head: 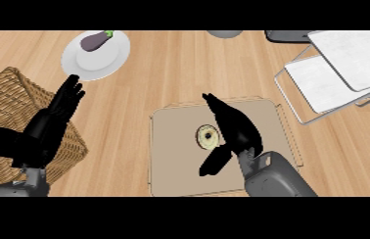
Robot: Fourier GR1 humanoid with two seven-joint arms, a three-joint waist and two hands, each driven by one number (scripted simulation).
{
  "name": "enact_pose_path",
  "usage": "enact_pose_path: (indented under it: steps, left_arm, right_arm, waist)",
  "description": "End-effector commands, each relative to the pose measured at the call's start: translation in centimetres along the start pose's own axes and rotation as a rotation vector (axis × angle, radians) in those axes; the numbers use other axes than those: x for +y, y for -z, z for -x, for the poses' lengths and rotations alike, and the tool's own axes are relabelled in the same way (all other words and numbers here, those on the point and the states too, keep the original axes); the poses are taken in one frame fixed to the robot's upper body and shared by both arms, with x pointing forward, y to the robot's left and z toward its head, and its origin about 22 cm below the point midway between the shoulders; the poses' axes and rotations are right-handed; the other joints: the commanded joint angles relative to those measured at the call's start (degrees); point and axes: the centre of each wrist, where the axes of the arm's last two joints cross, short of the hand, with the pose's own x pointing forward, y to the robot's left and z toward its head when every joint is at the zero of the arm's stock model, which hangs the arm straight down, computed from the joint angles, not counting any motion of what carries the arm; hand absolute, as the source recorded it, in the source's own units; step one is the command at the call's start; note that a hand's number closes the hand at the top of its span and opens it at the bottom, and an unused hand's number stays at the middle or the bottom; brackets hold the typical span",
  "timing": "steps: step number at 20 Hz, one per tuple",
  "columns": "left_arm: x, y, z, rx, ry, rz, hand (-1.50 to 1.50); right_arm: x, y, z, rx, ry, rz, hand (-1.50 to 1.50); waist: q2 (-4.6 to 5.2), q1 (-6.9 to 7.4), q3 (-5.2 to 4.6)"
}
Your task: Pick the cupcake from the tray and place it in the tiered shelf
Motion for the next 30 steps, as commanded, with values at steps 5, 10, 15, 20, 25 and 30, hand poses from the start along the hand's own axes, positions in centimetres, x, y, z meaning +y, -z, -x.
enact_pose_path:
  steps: [5, 10, 15, 20, 25, 30]
  left_arm:
    - [0.2, -0.4, 1.6, 0.01, -0.002, 0.002, 0.0]
    - [-0.3, 0.4, -0.4, -0.012, 0.004, -0.002, 0.0]
    - [-0.4, 1.9, -0.7, -0.006, -0.011, -0.016, 0.0]
    - [0.0, 1.6, -0.9, 0.002, 0.012, 0.001, 0.0]
    - [-0.6, -0.4, -0.4, -0.008, -0.008, 0.008, 0.0]
    - [1.7, 1.6, -0.3, -0.008, 0.009, 0.001, 0.0]
  right_arm:
    - [-0.7, 2.4, -0.7, 0.081, -0.068, -0.047, -1.5]
    - [0.4, 1.0, -0.7, 0.168, -0.195, -0.007, -1.5]
    - [2.0, 1.2, 1.1, 0.217, -0.201, -0.065, -1.5]
    - [1.3, 2.6, 1.5, 0.219, -0.174, -0.077, -1.5]
    - [2.3, 3.9, 2.2, 0.235, -0.194, -0.1, -1.5]
    - [1.8, 2.9, 2.8, 0.232, -0.189, -0.145, -1.5]
  waist:
    - [0.03, -0.02, 0.01]
    - [-0.05, -0.21, 0.01]
    - [0.0, -0.43, 0.01]
    - [0.01, -0.19, 0.02]
    - [0.0, 0.01, 0.02]
    - [0.0, -0.25, 0.01]
